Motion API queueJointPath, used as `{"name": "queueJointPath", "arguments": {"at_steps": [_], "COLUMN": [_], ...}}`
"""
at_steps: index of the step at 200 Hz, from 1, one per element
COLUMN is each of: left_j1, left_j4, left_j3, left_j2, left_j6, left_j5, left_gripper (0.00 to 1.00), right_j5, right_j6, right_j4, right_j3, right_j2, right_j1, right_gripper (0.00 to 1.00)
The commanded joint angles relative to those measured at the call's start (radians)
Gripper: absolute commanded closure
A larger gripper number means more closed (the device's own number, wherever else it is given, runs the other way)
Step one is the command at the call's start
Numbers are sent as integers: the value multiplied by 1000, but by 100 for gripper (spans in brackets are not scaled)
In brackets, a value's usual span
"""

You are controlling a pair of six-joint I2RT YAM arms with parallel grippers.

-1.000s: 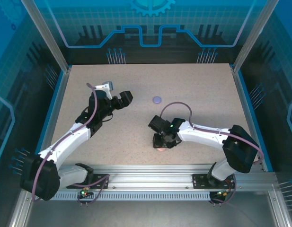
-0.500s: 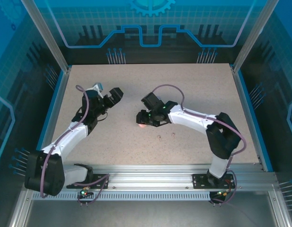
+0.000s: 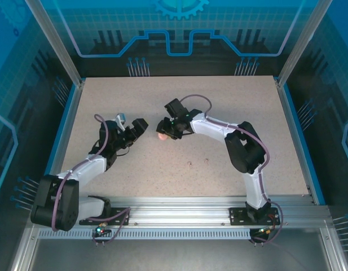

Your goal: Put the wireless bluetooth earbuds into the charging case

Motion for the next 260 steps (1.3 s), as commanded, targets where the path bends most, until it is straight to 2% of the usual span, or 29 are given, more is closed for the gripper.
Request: {"name": "queueJointPath", "arguments": {"at_steps": [1, 56, 88, 116, 195, 240, 260], "left_j1": [-42, -175, -187, -191, -198, -201, -203], "left_j4": [96, 225, 336, 363, 468, 503, 504], "left_j3": [-36, -50, -52, -31, -7, 2, 5], "left_j2": [34, 162, 254, 305, 377, 407, 409], "left_j6": [56, 128, 130, 136, 129, 114, 115], "left_j5": [29, -116, -155, -163, -178, -183, -182], "left_gripper": [6, 19, 25, 31, 35, 51, 54], "right_j5": [-45, -85, -97, -102, -133, -147, -152], "right_j6": [83, 154, 162, 162, 180, 192, 196], "right_j4": [-27, -28, -22, -21, 8, 18, 26], "right_j3": [70, 114, 103, 93, 63, 60, 58], "right_j2": [38, 66, 53, 39, 28, 30, 27], "right_j1": [-19, -37, -40, -40, -37, -33, -33], "right_gripper": [63, 63, 63, 63, 63, 63, 63]}}
